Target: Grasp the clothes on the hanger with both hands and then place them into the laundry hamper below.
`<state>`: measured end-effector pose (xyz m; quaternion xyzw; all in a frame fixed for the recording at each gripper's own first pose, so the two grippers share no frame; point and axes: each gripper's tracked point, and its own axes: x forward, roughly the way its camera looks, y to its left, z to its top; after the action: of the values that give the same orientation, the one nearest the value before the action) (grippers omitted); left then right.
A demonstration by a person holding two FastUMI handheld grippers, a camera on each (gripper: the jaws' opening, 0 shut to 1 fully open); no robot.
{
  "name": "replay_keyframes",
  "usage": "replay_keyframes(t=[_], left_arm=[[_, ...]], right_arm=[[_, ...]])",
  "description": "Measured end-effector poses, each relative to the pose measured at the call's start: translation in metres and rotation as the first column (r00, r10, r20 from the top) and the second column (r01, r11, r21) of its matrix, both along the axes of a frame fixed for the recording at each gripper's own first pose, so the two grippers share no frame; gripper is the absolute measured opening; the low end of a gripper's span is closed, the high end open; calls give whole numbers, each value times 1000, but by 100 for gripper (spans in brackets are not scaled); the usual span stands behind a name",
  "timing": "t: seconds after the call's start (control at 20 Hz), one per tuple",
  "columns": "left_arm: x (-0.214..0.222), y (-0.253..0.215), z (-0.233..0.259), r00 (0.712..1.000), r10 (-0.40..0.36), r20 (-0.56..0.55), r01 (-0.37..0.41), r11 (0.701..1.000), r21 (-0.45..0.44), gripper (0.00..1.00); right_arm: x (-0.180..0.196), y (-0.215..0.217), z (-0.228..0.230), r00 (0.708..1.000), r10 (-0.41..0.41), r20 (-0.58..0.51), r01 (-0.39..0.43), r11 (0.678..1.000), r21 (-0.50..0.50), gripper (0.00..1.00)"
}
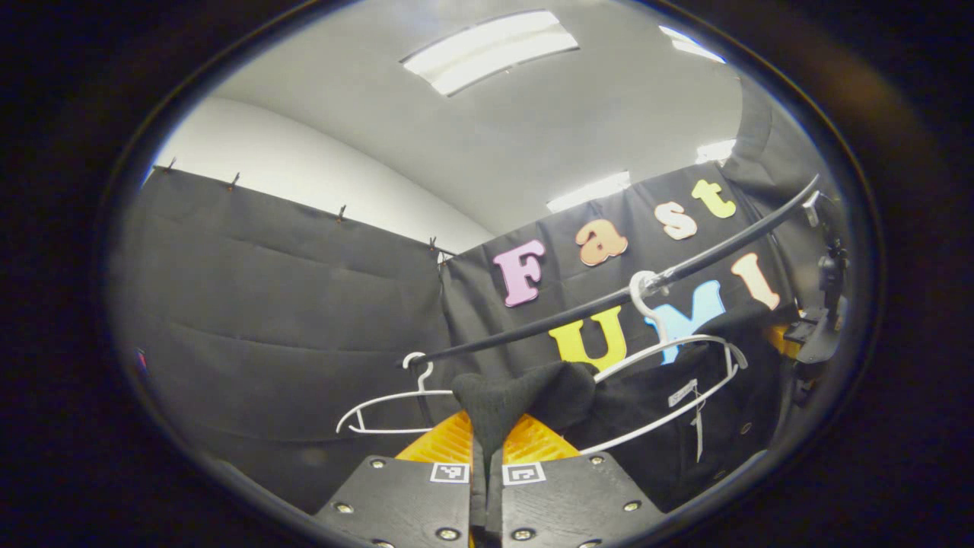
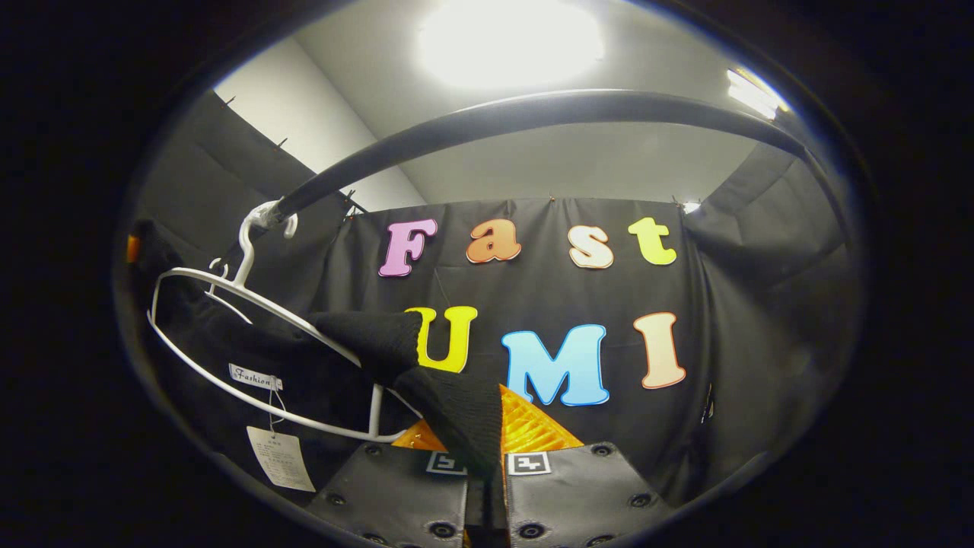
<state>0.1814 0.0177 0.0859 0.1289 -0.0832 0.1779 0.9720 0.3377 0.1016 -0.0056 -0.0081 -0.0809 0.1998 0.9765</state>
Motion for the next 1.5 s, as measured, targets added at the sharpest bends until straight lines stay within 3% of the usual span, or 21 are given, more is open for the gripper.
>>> replay_keyframes(t=[0.65, 0.75, 0.95, 1.05, 1.5], left_arm=[[39, 56, -26, 993, -117, 6, 117, 991, -69, 0], [43, 57, -13, 991, -133, 12, 133, 990, -45, 0], [50, 75, 25, 992, -127, 26, 124, 989, 86, 0], [57, 80, 20, 992, -129, 4, 128, 987, 96, 1], [54, 95, -88, 983, -140, -118, 130, 988, -85, 0]], right_arm=[[33, 0, -42, 994, 16, -112, -20, 999, -33, 5], [37, 0, -42, 994, 13, -106, -17, 999, -39, 5], [33, -1, -37, 997, 12, -75, -17, 998, -68, 6], [38, 4, -42, 997, 19, -79, -25, 997, -75, 6], [37, 7, -90, 986, 13, -164, -34, 992, -123, 6]])
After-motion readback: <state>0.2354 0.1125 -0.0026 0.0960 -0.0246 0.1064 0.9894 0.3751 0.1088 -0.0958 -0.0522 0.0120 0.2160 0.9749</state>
